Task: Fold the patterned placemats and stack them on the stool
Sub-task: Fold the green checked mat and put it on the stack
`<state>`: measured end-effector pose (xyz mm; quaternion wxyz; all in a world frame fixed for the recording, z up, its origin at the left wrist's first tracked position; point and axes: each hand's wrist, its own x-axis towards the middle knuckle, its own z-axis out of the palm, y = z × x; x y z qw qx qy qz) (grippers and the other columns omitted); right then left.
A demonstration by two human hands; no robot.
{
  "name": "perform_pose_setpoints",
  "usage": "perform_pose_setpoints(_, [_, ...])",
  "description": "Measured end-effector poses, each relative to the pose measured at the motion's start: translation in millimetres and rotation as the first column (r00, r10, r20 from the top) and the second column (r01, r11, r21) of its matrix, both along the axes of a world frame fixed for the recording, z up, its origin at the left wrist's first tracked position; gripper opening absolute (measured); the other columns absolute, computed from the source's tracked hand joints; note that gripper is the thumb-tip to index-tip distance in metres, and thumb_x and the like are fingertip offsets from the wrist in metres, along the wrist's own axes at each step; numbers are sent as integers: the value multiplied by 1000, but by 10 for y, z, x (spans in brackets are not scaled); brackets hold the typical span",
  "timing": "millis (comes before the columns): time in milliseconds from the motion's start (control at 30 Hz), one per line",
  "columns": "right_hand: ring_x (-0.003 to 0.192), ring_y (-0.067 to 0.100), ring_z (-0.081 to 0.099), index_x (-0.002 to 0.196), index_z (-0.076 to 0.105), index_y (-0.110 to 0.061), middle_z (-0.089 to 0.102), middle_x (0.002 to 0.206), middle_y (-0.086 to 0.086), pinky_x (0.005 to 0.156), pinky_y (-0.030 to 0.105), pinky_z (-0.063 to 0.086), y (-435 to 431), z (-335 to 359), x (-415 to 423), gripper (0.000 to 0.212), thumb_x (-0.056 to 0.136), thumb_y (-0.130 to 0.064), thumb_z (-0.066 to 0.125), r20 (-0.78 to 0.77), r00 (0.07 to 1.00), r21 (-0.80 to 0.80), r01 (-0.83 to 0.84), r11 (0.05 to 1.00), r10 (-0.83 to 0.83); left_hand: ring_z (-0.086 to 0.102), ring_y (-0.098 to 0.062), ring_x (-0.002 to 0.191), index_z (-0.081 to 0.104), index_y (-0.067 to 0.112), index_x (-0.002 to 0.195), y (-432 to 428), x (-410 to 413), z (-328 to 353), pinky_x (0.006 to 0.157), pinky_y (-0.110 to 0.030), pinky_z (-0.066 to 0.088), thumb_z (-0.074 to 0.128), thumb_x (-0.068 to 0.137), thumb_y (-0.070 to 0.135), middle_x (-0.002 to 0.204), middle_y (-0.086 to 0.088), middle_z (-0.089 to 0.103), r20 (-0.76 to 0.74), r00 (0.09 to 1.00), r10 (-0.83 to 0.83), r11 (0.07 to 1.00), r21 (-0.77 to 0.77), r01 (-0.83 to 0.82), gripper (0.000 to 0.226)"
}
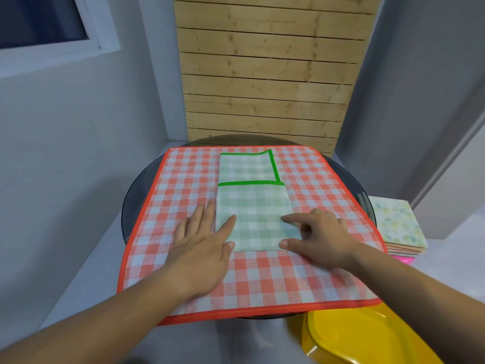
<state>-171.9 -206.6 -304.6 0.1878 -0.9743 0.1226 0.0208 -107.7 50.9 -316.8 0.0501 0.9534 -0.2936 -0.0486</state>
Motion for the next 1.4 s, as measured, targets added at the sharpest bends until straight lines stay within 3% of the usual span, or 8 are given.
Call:
perform_pose_setpoints(233, [106,14,41,138,42,-56,49,109,-12,100,41,30,-210,77,-41,58,83,-68,57,-91,993,3,-75,997,75,-45,-13,138,-16,45,153,150,191,60,119,-39,-22,8,106,48,155,7,-39,-85,985,-150,983,97,158,54])
perform_pose_setpoints(400, [106,12,40,139,43,-53,47,107,-12,96,38,28,-202,93,-52,58,84,-68,56,-75,992,-50,-101,994,97,-38,3,138,-12,34,157,160,236,71,112,-21,-23,12,106,47,160,16,-28,-67,958,-278,957,66,282,58])
perform_pose_setpoints(500, [118,9,35,132,52,-50,43,124,-16,104,39,31,-169,100,-94,58,79,-72,59,11,989,-84,-144,986,145,-30,5,141,-10,34,158,161,251,73,113,-20,-18,17,103,58,162,17,-23,-118,956,-268,961,42,274,66])
perform_pose_setpoints(600, [129,3,30,125,60,-44,38,141,-23,110,34,34,-87,103,-142,53,77,-68,66,121,965,-21,-232,972,233,-24,2,143,-7,33,159,152,268,85,115,-23,-13,22,98,68,163,16,-19,-121,956,-265,961,49,273,75])
perform_pose_setpoints(733, [124,-3,40,123,64,-38,51,136,-22,107,27,40,14,34,-149,47,82,-61,66,214,923,-68,-313,947,320,-14,-5,151,-2,33,159,124,273,107,115,-24,-10,27,96,70,166,14,-11,-115,957,-268,962,28,273,79])
perform_pose_setpoints(1033, [99,13,69,107,74,-22,72,110,-4,82,31,59,47,-8,-124,43,100,-48,40,244,778,-397,-464,792,579,-4,-7,152,3,35,159,133,299,142,117,-25,-2,33,94,73,166,14,0,-121,953,-277,961,-30,275,80])
perform_pose_setpoints(1200, [101,11,68,111,73,-22,72,114,-5,89,22,51,69,-14,-152,43,101,-45,38,309,788,-320,-441,838,533,5,-7,151,2,36,159,126,289,195,120,-29,7,36,87,81,166,15,6,-132,953,-273,962,-58,268,92])
perform_pose_setpoints(1400, [104,1,59,114,68,-20,68,115,-9,86,4,42,78,131,-136,34,101,-39,42,475,826,-33,-330,944,305,25,-2,137,17,41,156,180,229,320,114,-25,22,51,81,79,155,21,28,-84,958,-273,953,-158,258,91])
